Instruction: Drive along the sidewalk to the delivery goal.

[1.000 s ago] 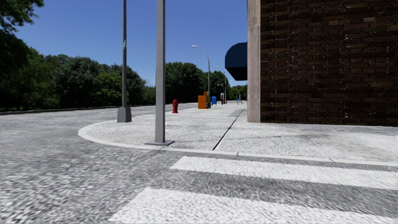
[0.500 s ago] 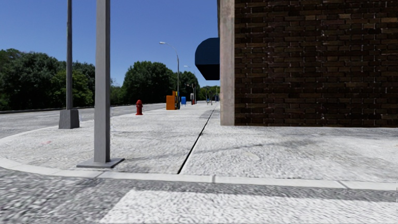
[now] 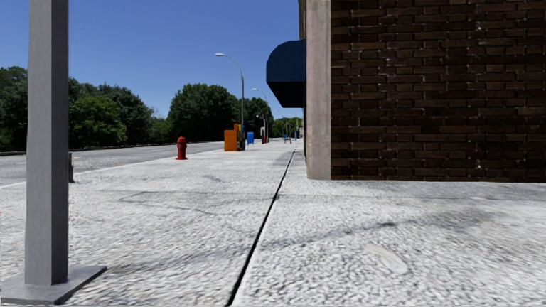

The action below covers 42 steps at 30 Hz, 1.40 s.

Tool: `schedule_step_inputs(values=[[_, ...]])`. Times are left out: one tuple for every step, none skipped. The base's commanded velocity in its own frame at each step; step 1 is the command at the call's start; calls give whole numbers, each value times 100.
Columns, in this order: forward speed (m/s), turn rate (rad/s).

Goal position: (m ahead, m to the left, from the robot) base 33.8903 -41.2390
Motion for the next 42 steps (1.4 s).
schedule_step_inputs(values=[[200,-11],[200,0],[200,0],[200,0],[200,0],[200,0],[200,0],[200,0],[200,0],[200,0],[200,0],[200,5],[200,12],[200,19],[200,24],[200,24],[200,25],[200,25],[200,25],[200,25],[200,25],[200,25],[200,25],[200,25],[200,25],[200,10],[200,0],[200,0],[200,0],[200,0],[200,0],[200,0],[200,0],[200,0],[200,1],[200,1],[200,10],[200,14],[200,16],[200,16],[200,19],[200,20]])
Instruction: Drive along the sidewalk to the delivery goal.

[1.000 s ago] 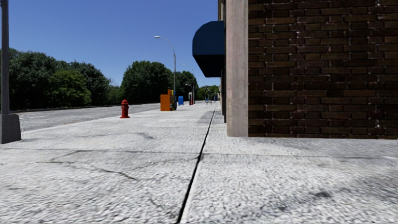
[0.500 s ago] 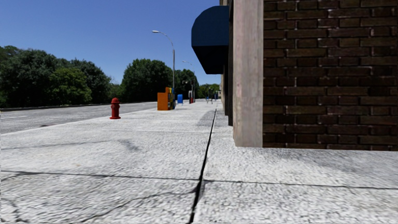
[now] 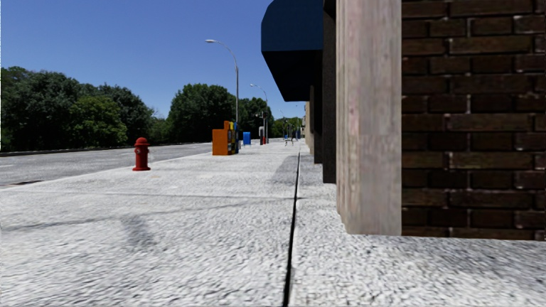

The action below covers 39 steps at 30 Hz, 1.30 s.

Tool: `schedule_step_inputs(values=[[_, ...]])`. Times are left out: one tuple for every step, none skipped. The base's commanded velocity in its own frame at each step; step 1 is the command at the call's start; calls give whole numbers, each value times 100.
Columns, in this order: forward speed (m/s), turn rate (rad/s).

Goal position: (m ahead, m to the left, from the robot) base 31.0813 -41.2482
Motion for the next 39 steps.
schedule_step_inputs(values=[[200,20],[200,20],[200,20],[200,20],[200,19],[200,19],[200,19],[200,19],[200,19],[200,19],[200,19],[200,19],[200,19],[200,19],[200,19],[200,19],[200,21],[200,22],[200,22],[200,22],[200,22],[200,22],[200,22],[200,22],[200,21],[200,21],[200,21],[200,21],[200,21],[200,19],[200,19],[200,0],[200,0],[200,0],[200,0],[200,0],[200,0],[200,0],[200,0]])
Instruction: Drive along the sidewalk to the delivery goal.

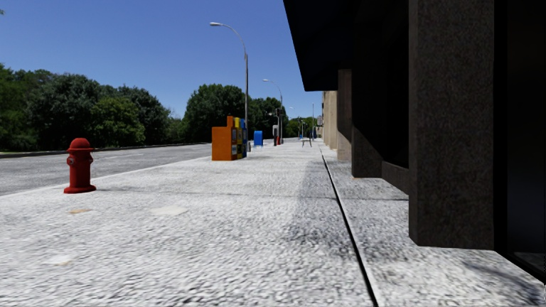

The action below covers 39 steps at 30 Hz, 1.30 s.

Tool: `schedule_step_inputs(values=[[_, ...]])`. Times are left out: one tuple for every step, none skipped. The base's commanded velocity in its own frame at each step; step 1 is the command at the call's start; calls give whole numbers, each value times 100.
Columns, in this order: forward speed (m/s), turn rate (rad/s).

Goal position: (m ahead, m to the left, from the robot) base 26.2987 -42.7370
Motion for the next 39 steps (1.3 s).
schedule_step_inputs(values=[[200,-12],[200,-33],[200,-33],[200,-44],[200,-47],[200,-48],[200,-48],[200,-48],[200,-48],[200,-48],[200,-48],[200,-48],[200,-48],[200,-48],[200,-37],[200,-37],[200,-9],[200,0],[200,0],[200,0],[200,0],[200,0],[200,0],[200,0],[200,0],[200,0],[200,0],[200,0],[200,0],[200,0],[200,0],[200,0],[200,0],[200,0],[200,0],[200,0],[200,0],[200,0],[200,0]])
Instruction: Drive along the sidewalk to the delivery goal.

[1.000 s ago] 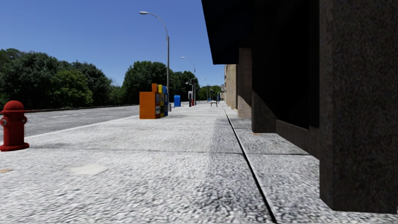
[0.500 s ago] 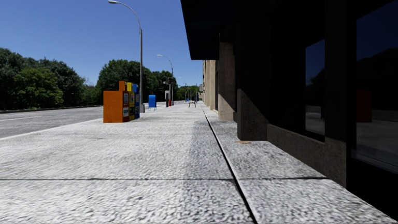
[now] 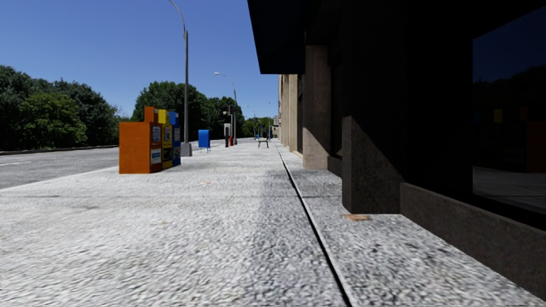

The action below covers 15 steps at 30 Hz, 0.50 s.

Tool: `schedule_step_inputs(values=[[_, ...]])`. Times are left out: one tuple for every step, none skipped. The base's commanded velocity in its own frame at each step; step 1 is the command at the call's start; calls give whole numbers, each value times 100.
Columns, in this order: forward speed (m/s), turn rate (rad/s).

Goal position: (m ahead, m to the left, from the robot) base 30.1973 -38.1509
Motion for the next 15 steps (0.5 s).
schedule_step_inputs(values=[[200,0],[200,0],[200,0],[200,0],[200,0],[200,0],[200,0],[200,0],[200,0],[200,0],[200,0],[200,0],[200,0],[200,0],[200,0]])
